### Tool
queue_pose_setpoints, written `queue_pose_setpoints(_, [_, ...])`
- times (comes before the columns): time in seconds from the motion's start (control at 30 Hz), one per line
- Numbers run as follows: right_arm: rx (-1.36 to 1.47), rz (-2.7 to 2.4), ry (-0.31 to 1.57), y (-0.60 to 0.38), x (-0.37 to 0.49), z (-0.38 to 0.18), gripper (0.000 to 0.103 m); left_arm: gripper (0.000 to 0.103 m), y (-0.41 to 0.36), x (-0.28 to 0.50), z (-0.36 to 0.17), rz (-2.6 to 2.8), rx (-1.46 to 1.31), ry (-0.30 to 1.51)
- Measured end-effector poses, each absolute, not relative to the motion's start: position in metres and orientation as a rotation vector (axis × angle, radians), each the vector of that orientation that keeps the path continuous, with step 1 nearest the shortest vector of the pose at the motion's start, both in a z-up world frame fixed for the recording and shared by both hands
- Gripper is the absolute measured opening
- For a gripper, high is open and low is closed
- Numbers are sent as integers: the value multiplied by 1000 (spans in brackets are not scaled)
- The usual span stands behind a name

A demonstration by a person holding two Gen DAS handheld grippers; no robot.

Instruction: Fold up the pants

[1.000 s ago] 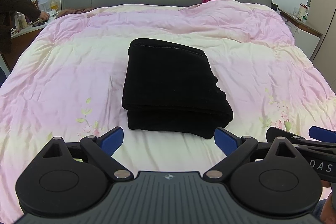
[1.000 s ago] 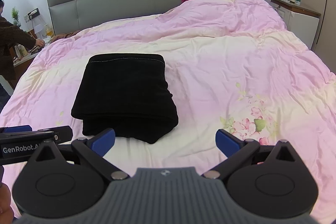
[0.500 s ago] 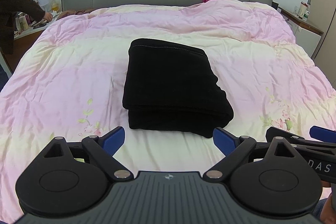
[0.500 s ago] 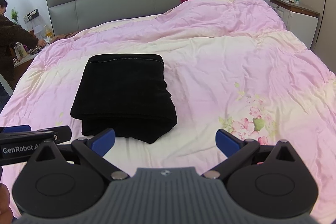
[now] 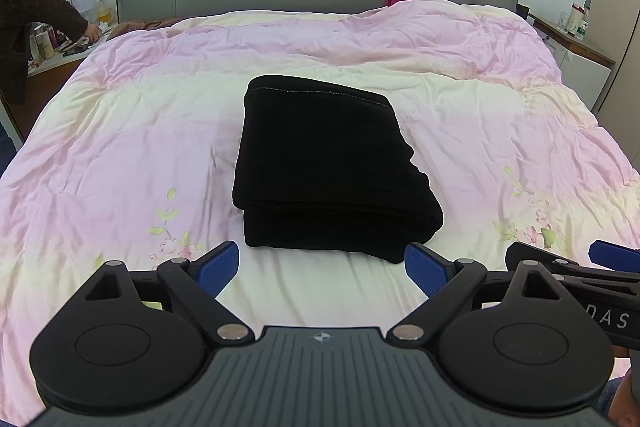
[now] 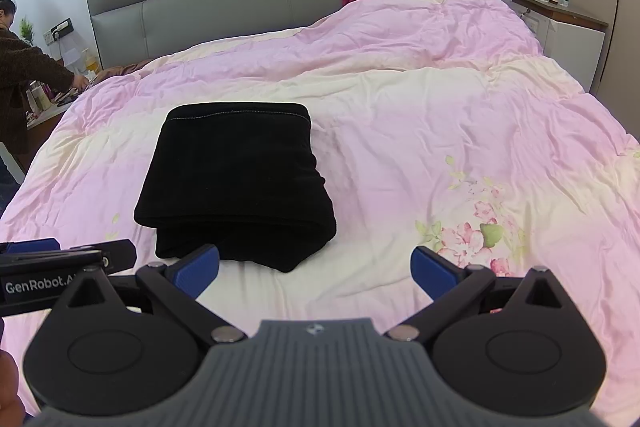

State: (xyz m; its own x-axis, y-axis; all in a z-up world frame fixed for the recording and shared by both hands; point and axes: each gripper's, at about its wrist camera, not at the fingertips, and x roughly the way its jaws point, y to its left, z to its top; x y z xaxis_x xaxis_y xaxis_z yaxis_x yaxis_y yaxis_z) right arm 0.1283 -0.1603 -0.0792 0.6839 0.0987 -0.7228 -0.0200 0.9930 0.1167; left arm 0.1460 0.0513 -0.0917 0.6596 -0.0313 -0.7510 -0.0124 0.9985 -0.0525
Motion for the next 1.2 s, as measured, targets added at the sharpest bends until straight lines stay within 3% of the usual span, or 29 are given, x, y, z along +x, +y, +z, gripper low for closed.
queue_pose_setpoints(1.2, [105, 62, 812, -161, 125, -77, 98, 103, 51, 145, -87, -12, -50, 848])
